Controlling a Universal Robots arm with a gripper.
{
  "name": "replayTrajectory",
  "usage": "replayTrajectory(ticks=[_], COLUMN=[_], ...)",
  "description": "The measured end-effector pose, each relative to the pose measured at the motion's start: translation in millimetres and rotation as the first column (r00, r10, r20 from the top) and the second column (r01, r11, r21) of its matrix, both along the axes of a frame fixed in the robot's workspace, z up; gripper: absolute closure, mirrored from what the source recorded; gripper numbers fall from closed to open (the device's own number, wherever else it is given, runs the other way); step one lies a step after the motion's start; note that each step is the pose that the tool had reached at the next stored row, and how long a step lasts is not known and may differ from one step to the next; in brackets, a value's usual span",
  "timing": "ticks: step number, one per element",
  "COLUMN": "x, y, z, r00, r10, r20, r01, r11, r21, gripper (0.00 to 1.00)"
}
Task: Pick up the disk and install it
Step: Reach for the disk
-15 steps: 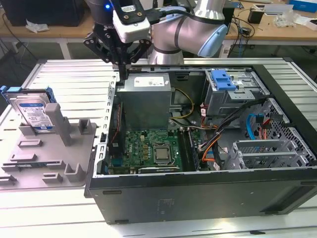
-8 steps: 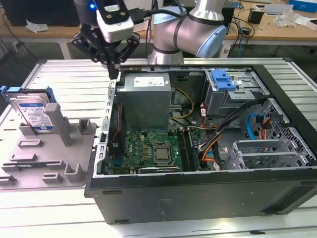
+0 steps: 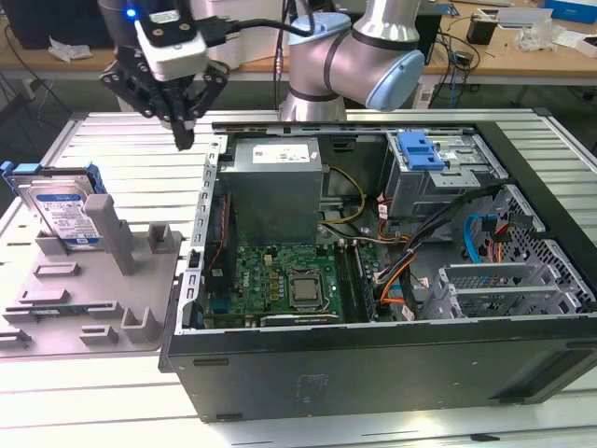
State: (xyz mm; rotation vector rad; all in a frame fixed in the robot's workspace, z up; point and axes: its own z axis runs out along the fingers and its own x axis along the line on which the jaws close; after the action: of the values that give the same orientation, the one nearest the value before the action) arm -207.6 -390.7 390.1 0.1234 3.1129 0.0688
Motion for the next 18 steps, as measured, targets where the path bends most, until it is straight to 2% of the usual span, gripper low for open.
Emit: replayTrajectory(ticks=[9,13,18], x=[-41.3,-65.1,-89.4], y=[6.4,10.9,15.7], z=[-2.7,-4.0,-6.5], r00=[1.0,1.0,1.0], r10=[0.0,0.0,0.0], r20=[0.0,0.0,0.0001], r01=[0.0,0.0,0.0], r11=[1.0,1.0,1.0], r21=[-0.0001,0.0,0.0], gripper=[0.89,0.89,0.89])
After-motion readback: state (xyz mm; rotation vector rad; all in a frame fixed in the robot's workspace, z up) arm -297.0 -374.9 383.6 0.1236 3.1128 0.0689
